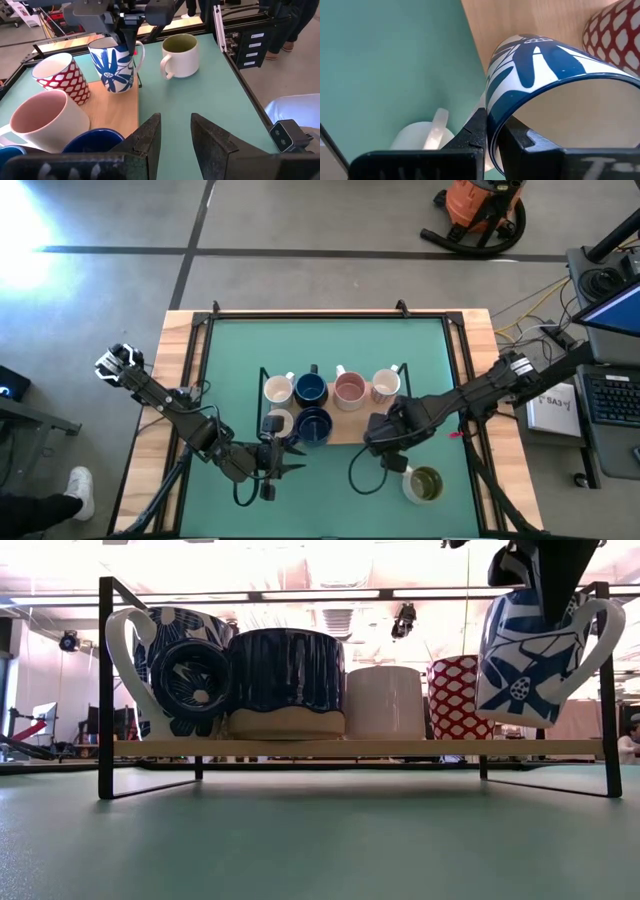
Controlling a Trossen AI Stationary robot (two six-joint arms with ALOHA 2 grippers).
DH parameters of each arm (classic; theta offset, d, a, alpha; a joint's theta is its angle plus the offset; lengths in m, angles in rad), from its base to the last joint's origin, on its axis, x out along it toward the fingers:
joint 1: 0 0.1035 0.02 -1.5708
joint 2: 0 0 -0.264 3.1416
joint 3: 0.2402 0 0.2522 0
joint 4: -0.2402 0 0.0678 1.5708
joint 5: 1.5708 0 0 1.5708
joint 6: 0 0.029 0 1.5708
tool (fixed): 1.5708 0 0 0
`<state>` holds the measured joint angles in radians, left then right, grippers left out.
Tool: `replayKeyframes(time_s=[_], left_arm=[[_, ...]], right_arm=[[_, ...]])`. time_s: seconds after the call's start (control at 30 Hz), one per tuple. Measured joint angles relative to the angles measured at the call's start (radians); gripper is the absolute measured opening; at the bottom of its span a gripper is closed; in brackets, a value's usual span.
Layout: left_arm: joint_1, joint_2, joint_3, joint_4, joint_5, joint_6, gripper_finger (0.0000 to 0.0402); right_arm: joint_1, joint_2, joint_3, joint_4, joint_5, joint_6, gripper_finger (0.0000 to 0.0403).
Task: Place coffee mugs
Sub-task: Put the blue patterned mug on the shelf
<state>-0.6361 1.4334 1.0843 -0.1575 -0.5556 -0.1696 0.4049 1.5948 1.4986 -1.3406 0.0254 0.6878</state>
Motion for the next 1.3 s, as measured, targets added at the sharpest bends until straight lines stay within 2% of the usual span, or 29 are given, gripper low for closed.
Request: replayKeyframes(time_s=[0.4, 1.3], left_arm=[[0.000, 0.000, 0.000, -0.001, 0.009, 0.000, 0.0089], [0.000, 0.000, 0.000, -0.004, 0.026, 0.000, 0.0089]], right_arm=[[-0.020, 0.039, 0.000, 0.005, -0.009, -0.054, 0.0025], [-0.051, 0.041, 0.000, 0.012, -0.003, -0.113, 0.0029]])
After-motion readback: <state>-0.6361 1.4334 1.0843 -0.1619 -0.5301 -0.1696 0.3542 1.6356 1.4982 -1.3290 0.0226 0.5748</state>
